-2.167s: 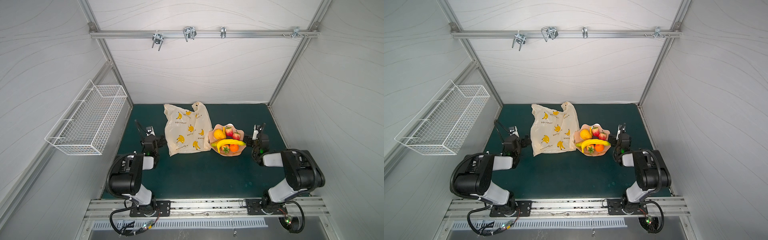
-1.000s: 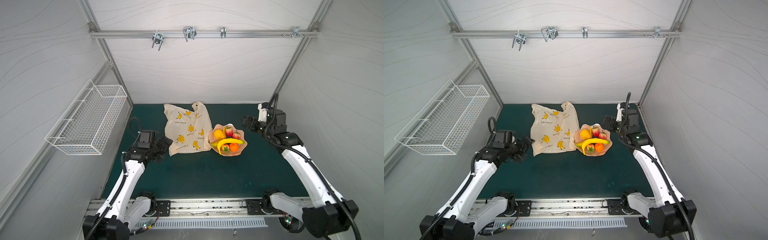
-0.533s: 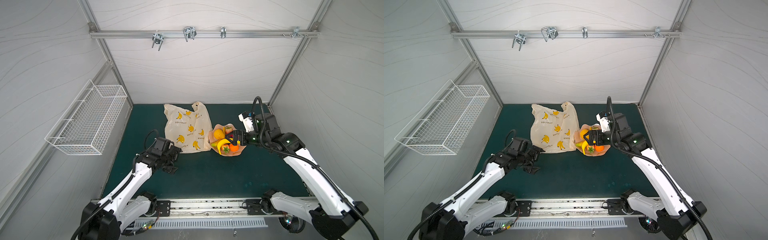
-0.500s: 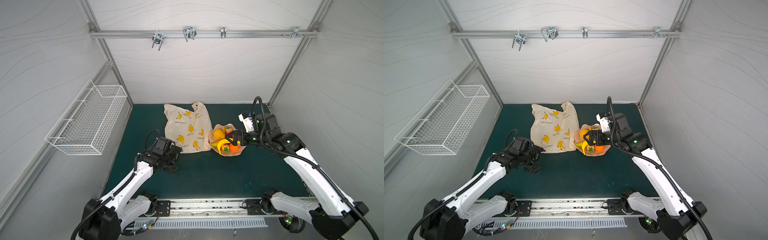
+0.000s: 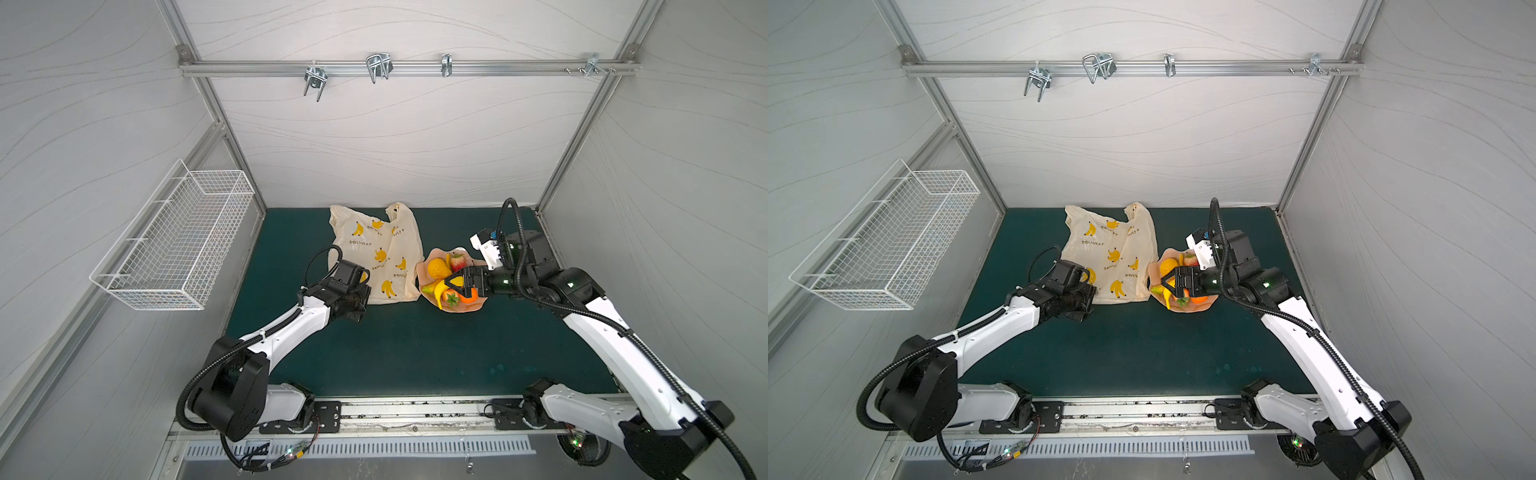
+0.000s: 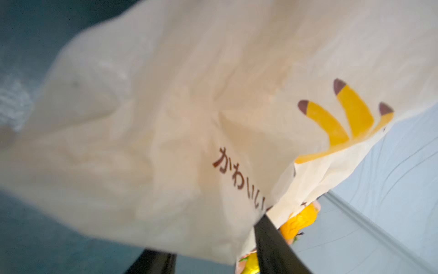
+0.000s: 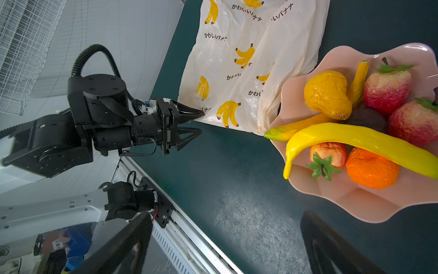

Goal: Place the fruits into the plastic bag
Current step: Rotate the plastic bag at the middle-left of the table.

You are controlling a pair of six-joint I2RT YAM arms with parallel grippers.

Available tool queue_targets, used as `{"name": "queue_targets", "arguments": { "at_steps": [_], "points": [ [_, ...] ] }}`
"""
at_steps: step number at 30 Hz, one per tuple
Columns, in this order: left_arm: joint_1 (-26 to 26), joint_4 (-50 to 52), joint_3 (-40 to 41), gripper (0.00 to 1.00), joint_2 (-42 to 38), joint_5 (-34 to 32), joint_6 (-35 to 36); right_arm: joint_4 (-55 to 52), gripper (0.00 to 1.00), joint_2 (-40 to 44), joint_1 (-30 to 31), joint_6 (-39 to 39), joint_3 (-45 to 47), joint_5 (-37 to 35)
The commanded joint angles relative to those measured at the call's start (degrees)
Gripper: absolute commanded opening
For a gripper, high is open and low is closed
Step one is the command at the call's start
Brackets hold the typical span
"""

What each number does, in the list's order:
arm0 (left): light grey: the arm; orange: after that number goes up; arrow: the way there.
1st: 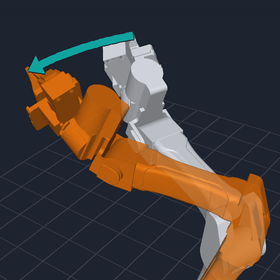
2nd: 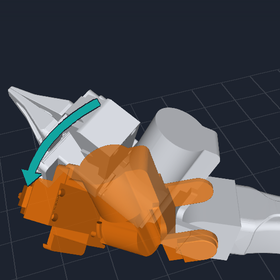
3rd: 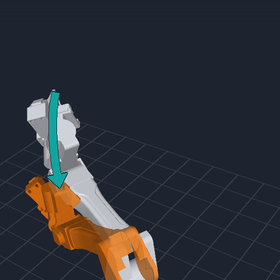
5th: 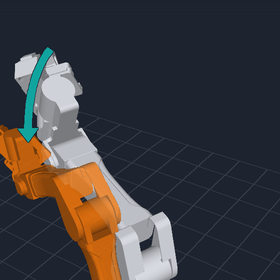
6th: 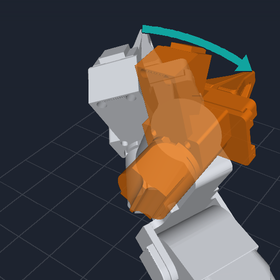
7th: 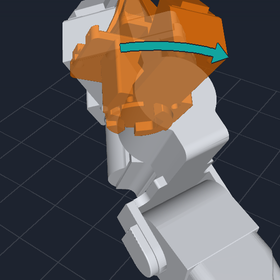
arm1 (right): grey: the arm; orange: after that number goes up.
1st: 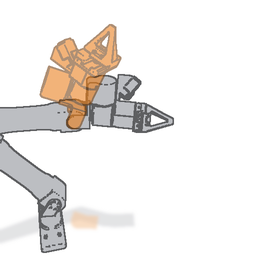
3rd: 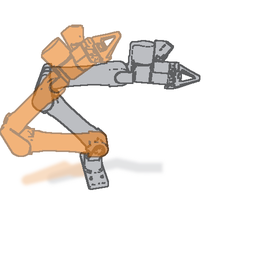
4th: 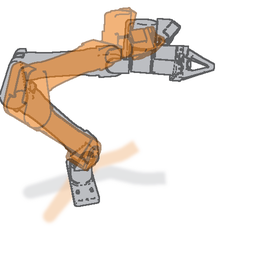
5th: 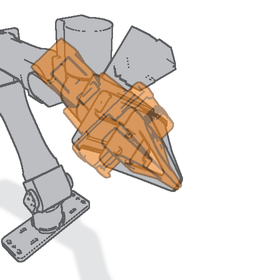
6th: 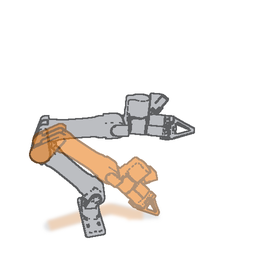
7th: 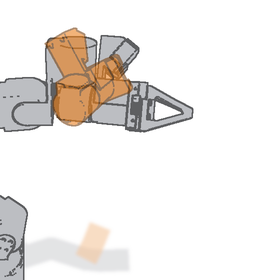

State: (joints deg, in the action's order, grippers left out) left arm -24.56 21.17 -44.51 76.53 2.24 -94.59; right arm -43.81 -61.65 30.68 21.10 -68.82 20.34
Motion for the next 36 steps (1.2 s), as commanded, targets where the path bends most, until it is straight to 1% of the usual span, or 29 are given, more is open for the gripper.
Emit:
{"name": "queue_targets", "arguments": {
  "at_steps": [1,3,4,6,8,10,12,13,14,15,16,17,19,21,22,25,26,27,28,30,32,34,36],
  "points": [
    [3.51,1.74,-0.84,0.25,0.55,-1.78,7.18,1.18,0.99,0.7,0.32,-0.87,-0.26,1.54],
    [7.02,4.7,-0.92,0.1,0.19,0.12,13.12,1.34,0.99,0.56,0.31,-0.81,-0.26,1.2],
    [9.22,6.57,-0.78,0.0,-0.4,1.35,16.66,1.28,0.99,0.48,0.28,-0.85,-0.31,1.09],
    [13.44,10.57,-0.75,0.0,-2.35,3.47,23.84,0.81,0.99,0.47,0.29,-0.86,-0.59,0.7],
    [17.71,14.33,-1.4,0.0,-4.19,6.68,34.36,0.33,0.99,0.52,0.27,-0.87,-0.77,0.2],
    [21.6,23.34,-4.16,0.0,-3.97,8.08,46.42,-0.53,0.99,0.64,0.25,-0.83,-0.81,-0.25],
    [24.99,31.38,-6.45,0.0,-2.15,7.71,55.66,-1.24,0.99,0.53,0.24,-0.93,-0.62,-0.14],
    [26.55,33.57,-6.96,0.0,-1.16,7.65,59.45,-1.43,0.99,0.43,0.26,-0.95,-0.48,0.05],
    [28.34,36.22,-7.64,0.0,-0.02,5.99,63.02,-1.74,0.99,0.31,0.24,-1.04,-0.53,0.26],
    [29.72,38.5,-8.35,0.0,0.96,2.85,65.14,-2.26,0.99,0.06,0.23,-1.15,-0.77,0.4],
    [32.08,39.59,-8.66,0.0,1.24,1.9,64.91,-2.75,0.99,-0.11,0.26,-1.28,-0.95,0.5],
    [33.11,38.54,-8.76,0.0,0.94,2.83,65.77,-3.25,0.99,-0.27,0.26,-1.54,-1.25,0.57],
    [33.08,38.84,-12.24,0.02,1.24,-0.52,66.41,-4.6,0.99,-0.79,0.26,-2.29,-1.97,0.56],
    [33.07,41.26,-17.64,0.15,3.8,-3.58,68.0,-5.37,0.99,-1.08,0.25,-2.96,-2.43,0.41],
    [33.03,43.03,-20.96,0.22,5.57,-5.82,68.84,-5.58,0.99,-1.24,0.2,-3.3,-2.52,0.36],
    [32.16,47.47,-28.67,0.48,8.19,-11.69,69.73,-6.49,0.99,-1.79,0.14,-3.69,-2.95,0.45],
    [31.16,48.46,-30.24,0.55,7.92,-13.49,69.56,-6.77,0.99,-1.9,0.08,-3.86,-3.21,0.42],
    [29.09,49.51,-31.64,0.62,7.4,-15.3,69.09,-7.09,0.99,-1.98,0.06,-3.96,-3.44,0.41],
    [26.52,50.48,-32.76,0.67,6.82,-16.9,68.42,-7.28,0.99,-1.93,0.09,-4.17,-3.63,0.44],
    [21.31,53.23,-34.38,0.7,5.91,-17.93,65.61,-7.68,0.99,-1.9,-0.05,-4.42,-3.87,0.22],
    [15.09,53.22,-35.19,0.71,4.68,-15.56,61.95,-8.17,0.99,-1.62,-0.37,-4.66,-3.97,-0.05],
    [7.16,50.82,-35.82,0.74,4.61,-11.76,57.19,-8.11,0.99,-1.51,-1.24,-4.68,-3.87,0.35],
    [2.19,46.37,-35.53,0.75,6.24,-6.6,53.41,-8.3,0.99,-1.67,-2.7,-4.27,-3.94,1.52]
  ]
}}
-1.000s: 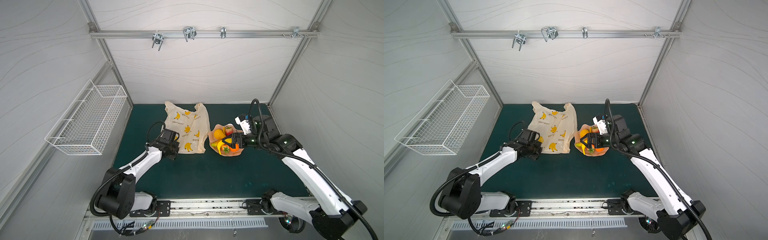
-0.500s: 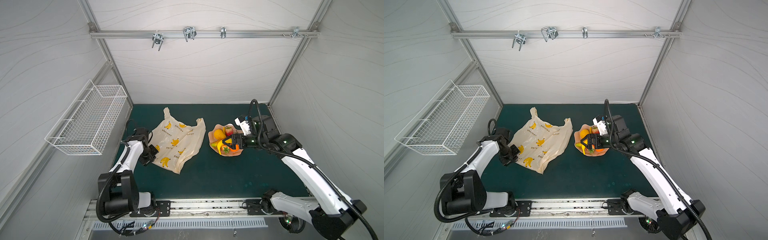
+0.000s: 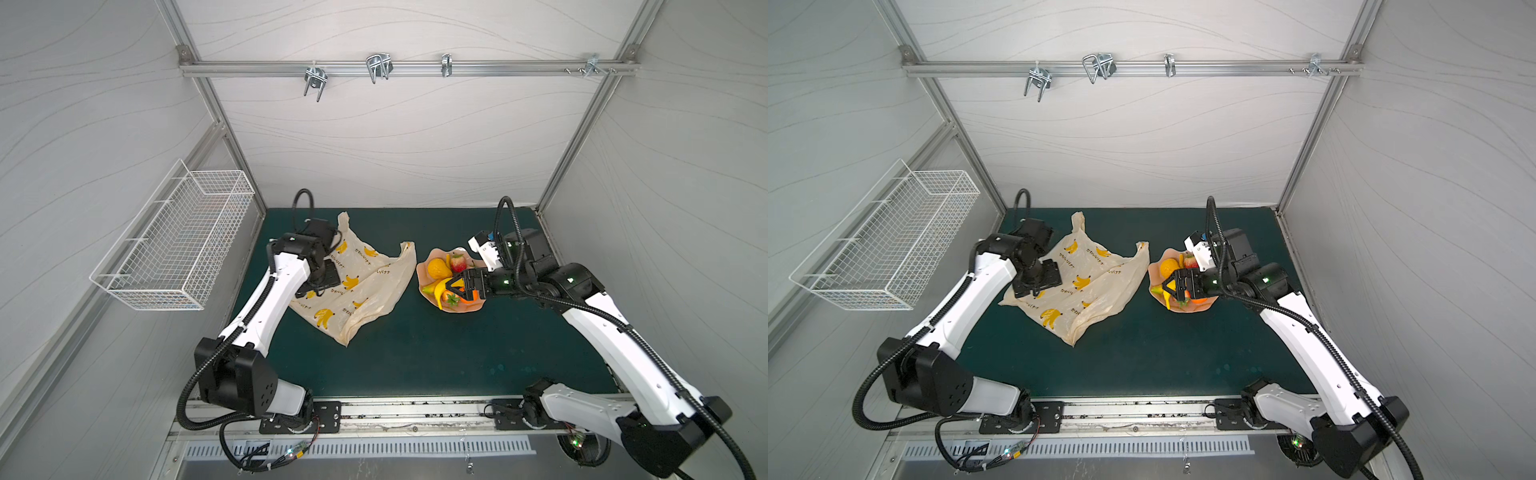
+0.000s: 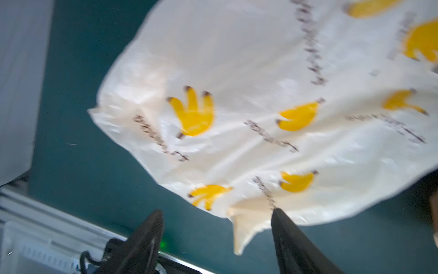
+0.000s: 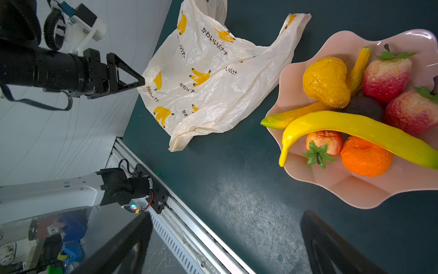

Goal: Place the fruits into the plastic bag
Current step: Rotate the plastic bag at the middle-left of the table.

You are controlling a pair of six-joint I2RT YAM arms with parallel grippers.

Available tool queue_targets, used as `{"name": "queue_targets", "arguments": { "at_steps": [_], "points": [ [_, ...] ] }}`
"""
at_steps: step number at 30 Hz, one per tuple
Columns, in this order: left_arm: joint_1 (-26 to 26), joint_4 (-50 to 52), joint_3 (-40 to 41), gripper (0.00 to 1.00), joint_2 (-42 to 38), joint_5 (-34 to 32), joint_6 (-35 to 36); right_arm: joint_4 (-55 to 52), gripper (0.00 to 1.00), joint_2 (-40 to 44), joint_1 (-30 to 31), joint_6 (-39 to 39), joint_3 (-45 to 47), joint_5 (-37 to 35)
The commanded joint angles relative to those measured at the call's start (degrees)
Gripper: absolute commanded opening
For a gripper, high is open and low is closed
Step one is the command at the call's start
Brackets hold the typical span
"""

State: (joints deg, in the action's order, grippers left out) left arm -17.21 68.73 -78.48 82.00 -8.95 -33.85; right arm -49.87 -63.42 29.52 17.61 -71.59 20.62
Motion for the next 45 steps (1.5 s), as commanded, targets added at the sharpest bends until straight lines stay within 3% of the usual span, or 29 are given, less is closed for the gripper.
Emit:
{"name": "queue_targets", "arguments": {
  "at_steps": [1,7,14,18,21,23,27,29,34,39,45],
  "points": [
    [-7.48,-3.15,-1.98,0.76,2.55,4.72,-8.33,-2.27,0.99,-0.1,-2.42,-0.74,-1.18,1.98],
    [-15.12,-6.61,-11.26,0.75,17.27,5.99,-3.5,-3.47,0.99,-0.04,-4.62,-1.52,-1.49,3.83],
    [-17.57,-7.12,-19.76,0.73,28.11,5.13,1.98,-4.32,0.99,1.54,-5.99,-1.49,-0.82,4.51],
    [-18.56,-7.38,-20.5,0.72,31.76,4.14,4.48,-5.03,0.99,2.46,-7.63,-1.78,-1.08,4.84],
    [-18.81,-7.77,-18.65,0.64,33.29,2.49,6.47,-5.16,0.99,2.65,-9.92,-1.88,-1.42,6.22],
    [-18.8,-8.81,-16.32,0.53,33.34,2.17,7.83,-5.16,0.99,2.57,-10.88,-2.17,-1.73,6.23],
    [-19.13,-9.74,-10.19,0.12,30.37,2.19,9.22,-4.93,0.99,1.68,-11.91,-2.62,-3.43,5.09],
    [-19.71,-9.33,-6.56,0.0,26.68,2.18,10.14,-4.28,0.99,0.99,-12.7,-2.38,-4.64,5.05],
    [-23.0,-7.11,5.06,0.0,13.61,3.39,11.34,-0.7,0.99,-0.76,-14.02,-0.26,-4.67,5.37],
    [-26.6,-1.38,16.03,0.01,-0.18,3.76,5.17,3.55,0.99,-1.87,-14.45,3.56,-2.05,5.93],
    [-26.87,7.83,19.43,0.33,-14.2,1.01,-3.61,5.48,0.99,-2.92,-14.4,6.17,0.31,6.8]
  ]
}}
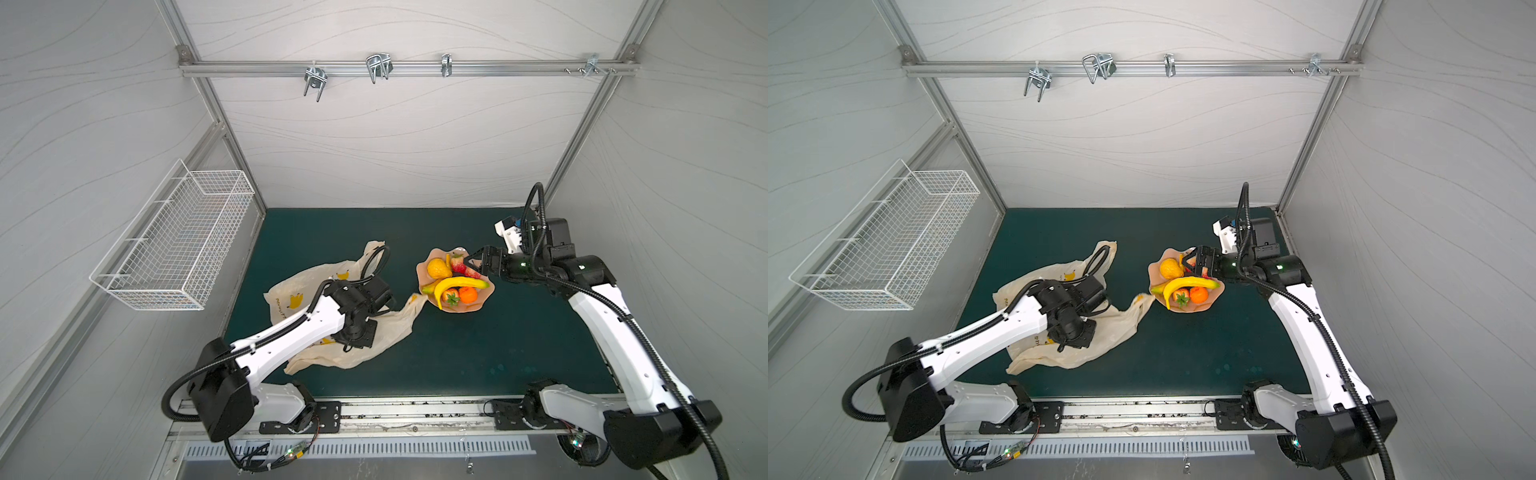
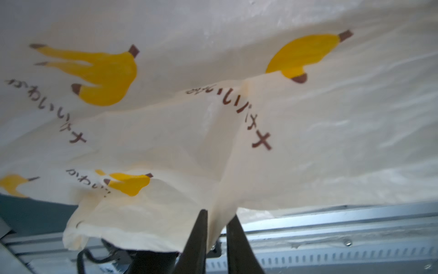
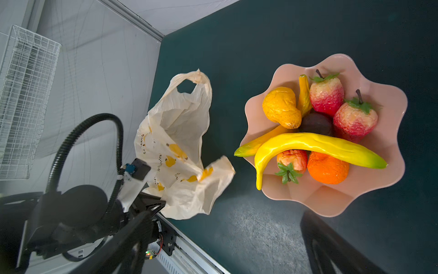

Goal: Place the fruits into the plastic bag
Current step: Rotate the plastic bag at the middle-left of the table.

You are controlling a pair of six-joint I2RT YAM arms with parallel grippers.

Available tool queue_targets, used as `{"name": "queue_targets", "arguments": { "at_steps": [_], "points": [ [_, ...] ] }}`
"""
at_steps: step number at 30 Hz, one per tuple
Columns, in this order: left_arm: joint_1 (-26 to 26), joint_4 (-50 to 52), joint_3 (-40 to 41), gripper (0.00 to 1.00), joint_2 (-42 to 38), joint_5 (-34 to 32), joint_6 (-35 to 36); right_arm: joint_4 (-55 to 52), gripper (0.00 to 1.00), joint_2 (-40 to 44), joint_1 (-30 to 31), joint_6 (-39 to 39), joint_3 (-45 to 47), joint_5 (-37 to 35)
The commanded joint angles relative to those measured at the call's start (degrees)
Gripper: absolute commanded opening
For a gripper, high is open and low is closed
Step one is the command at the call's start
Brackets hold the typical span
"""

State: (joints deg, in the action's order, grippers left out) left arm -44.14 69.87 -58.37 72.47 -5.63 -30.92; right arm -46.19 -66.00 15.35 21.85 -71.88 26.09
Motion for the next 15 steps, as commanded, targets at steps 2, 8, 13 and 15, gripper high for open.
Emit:
{"name": "queue_targets", "arguments": {
  "at_steps": [2,8,13,15],
  "points": [
    [0.02,8.83,-2.22,0.45,-7.32,-3.25,-8.62,1.57,0.99,-0.36,-0.33,1.92,1.02,1.18],
    [1.08,9.91,-16.79,0.77,-3.78,-4.46,-13.86,-0.36,0.99,0.43,-0.42,0.71,0.98,0.68],
    [8.44,11.01,-30.45,0.78,11.27,-0.55,-11.41,-1.62,0.99,1.76,-0.41,0.18,1.93,1.14],
    [8.55,12.39,-35.46,0.78,18.15,-1.22,-9.22,-2.0,0.99,2.44,-0.41,-0.05,2.68,1.27]
  ]
}}
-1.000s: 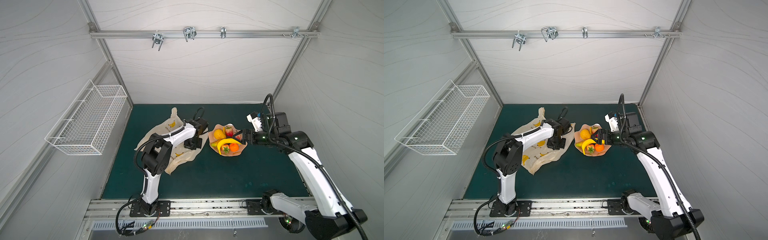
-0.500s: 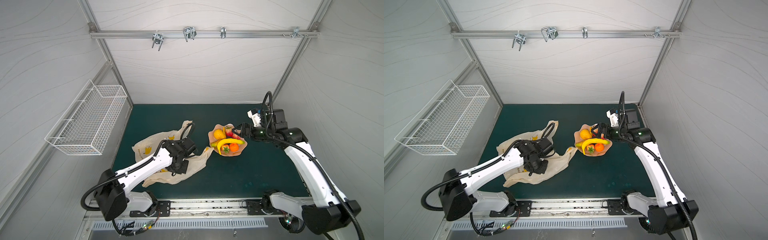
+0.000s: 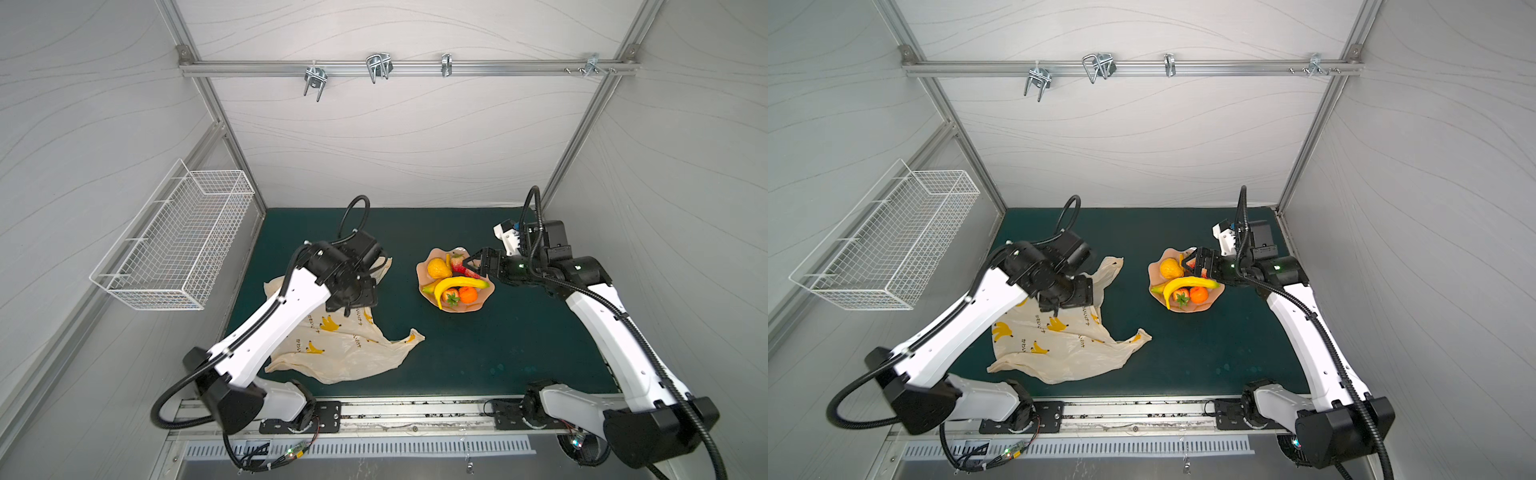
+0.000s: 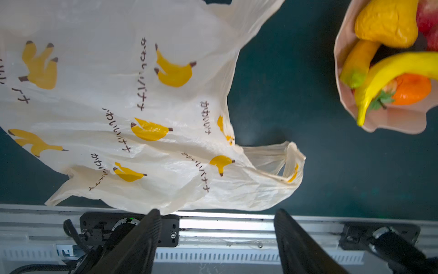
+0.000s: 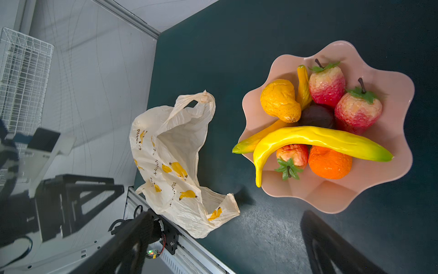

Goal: Place the fruits into the plastic bag
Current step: Rotate the plastic bag at the middle-left of the table, then open the plastic bag at the middle-left of the table.

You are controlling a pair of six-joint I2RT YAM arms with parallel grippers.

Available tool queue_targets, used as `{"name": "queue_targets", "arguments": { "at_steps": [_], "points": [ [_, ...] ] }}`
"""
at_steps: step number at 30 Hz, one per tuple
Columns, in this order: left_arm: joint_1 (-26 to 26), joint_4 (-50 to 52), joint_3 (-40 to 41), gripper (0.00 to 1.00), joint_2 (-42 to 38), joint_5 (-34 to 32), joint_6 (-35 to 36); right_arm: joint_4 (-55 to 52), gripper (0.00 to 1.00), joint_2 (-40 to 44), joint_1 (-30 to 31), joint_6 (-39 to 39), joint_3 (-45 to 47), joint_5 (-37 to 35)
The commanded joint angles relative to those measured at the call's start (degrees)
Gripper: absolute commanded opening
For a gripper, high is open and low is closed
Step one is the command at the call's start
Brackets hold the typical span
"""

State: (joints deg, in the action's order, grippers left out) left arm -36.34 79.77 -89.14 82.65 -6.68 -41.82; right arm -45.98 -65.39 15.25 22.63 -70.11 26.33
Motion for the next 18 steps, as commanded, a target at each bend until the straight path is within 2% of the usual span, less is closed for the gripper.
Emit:
{"name": "queue_targets", "arguments": {
  "at_steps": [1,5,13,18],
  "points": [
    [0.8,4.09,-6.66,0.77,10.91,-0.52,1.98,-2.32,0.99,2.07,-0.31,-0.9,1.18,1.04],
    [0.79,5.92,-9.13,0.75,18.14,-2.27,4.05,-1.94,0.99,2.81,-0.33,-0.92,2.89,1.54],
    [0.75,4.39,-5.67,0.71,20.05,-3.78,4.93,0.49,0.99,2.68,-0.35,-1.78,9.4,1.18],
    [0.74,2.19,-0.81,0.59,20.49,-4.36,6.12,2.84,0.99,0.23,-0.32,-0.51,12.29,1.71]
  ]
}}
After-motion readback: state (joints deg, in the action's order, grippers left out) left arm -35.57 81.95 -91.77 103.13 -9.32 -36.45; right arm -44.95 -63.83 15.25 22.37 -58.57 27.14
